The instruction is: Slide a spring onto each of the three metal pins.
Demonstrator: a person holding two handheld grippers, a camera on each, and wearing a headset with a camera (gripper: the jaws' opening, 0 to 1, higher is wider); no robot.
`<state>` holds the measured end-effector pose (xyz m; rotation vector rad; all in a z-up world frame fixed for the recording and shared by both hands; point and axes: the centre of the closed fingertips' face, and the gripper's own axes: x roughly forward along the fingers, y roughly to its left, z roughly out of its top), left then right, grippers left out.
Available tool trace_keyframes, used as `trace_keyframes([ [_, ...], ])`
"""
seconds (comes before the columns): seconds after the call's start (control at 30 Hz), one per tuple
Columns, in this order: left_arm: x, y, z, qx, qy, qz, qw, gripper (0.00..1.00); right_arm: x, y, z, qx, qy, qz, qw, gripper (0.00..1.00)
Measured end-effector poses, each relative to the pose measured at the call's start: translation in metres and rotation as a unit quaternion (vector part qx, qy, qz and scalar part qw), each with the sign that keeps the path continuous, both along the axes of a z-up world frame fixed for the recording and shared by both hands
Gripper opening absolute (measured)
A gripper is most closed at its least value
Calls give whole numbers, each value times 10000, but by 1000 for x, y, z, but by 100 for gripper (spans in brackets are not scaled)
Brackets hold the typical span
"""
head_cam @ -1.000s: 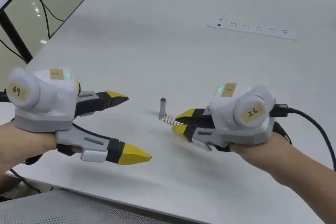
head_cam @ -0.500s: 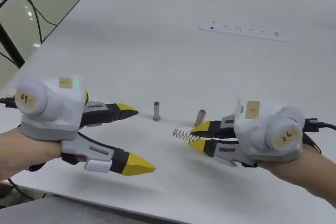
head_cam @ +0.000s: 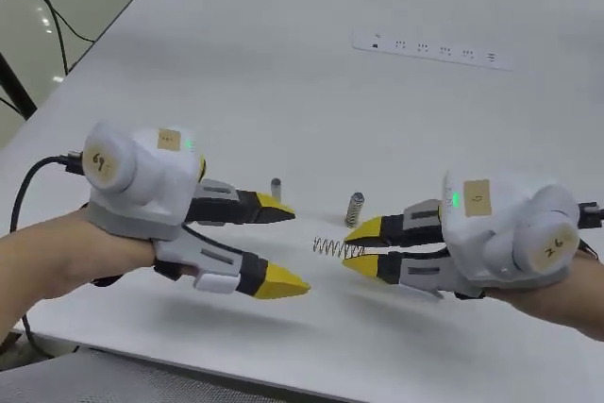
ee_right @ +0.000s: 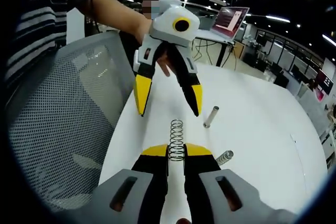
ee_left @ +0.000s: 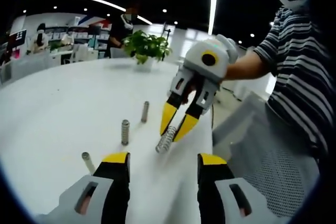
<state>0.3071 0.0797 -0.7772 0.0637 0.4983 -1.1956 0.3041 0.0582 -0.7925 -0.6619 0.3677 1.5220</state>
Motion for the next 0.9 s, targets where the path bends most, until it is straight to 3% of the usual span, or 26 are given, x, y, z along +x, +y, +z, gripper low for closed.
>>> trace_keyframes([
  [0.07,3,-5,3,-92,-39,-42,9999,35,-1,-2,0,20,18,-5,10000,7],
  [0.13,4,-11,7,-206,-31,-101,9997,27,-2,-2,3,165,190,-74,9997,7],
  [0.5,2,-30,5,-256,-92,-462,9986,15,-3,-5,14,218,183,20,9996,7],
  [0.63,0,-32,5,-278,-116,-510,9982,6,-3,-5,16,245,173,33,9995,7],
  [0.9,-1,-33,7,-276,-162,-618,9976,4,-5,-5,16,303,267,-22,9992,7],
])
